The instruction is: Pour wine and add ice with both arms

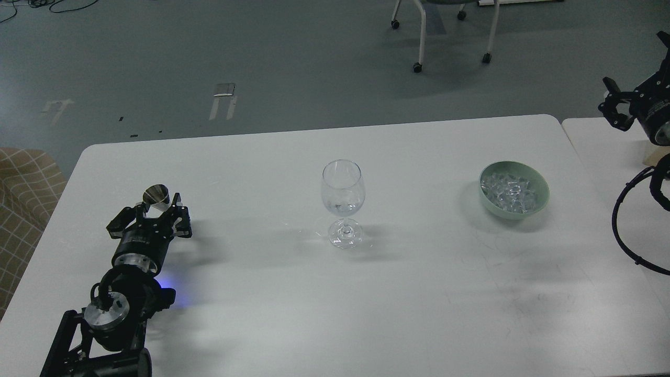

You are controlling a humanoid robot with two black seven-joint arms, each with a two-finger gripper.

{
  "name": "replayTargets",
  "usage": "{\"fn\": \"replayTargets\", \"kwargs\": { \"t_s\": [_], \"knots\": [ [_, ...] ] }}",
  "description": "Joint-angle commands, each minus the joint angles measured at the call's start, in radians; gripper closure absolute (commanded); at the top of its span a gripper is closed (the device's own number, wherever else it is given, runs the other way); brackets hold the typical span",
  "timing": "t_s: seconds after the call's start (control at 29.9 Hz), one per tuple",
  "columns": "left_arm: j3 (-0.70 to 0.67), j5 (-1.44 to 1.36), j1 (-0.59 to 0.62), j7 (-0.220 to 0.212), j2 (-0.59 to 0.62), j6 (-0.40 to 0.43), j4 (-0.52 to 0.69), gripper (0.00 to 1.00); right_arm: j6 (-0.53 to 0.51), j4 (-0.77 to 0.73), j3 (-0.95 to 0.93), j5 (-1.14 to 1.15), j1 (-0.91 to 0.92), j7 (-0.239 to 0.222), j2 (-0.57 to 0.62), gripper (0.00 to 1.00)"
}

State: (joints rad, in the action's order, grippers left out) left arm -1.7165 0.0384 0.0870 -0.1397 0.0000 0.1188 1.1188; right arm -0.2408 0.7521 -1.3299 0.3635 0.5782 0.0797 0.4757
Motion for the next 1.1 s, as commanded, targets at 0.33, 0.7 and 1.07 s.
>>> {"fn": "replayTargets", "kwargs": {
  "t_s": [0.33, 0.7, 1.07],
  "knots": [
    [0.012, -0.002, 0.008, -0.027, 0.012, 0.059, 0.076, 0.02, 0.0, -0.005, 0.0, 0.0, -0.003, 0.0, -0.003, 0.0],
    [0.015, -0.002, 0.019, -0.038, 0.105, 0.078, 0.196, 0.02, -0.014, 0.004, -0.003, -0.001, -0.005, -0.003, 0.003, 0.0],
    [0.15, -0.037, 0.275, -0.032, 0.348, 0.035, 0.095, 0.02, -0.015, 0.067, -0.002, -0.001, -0.047, 0.0, 0.009, 0.0]
  ]
}}
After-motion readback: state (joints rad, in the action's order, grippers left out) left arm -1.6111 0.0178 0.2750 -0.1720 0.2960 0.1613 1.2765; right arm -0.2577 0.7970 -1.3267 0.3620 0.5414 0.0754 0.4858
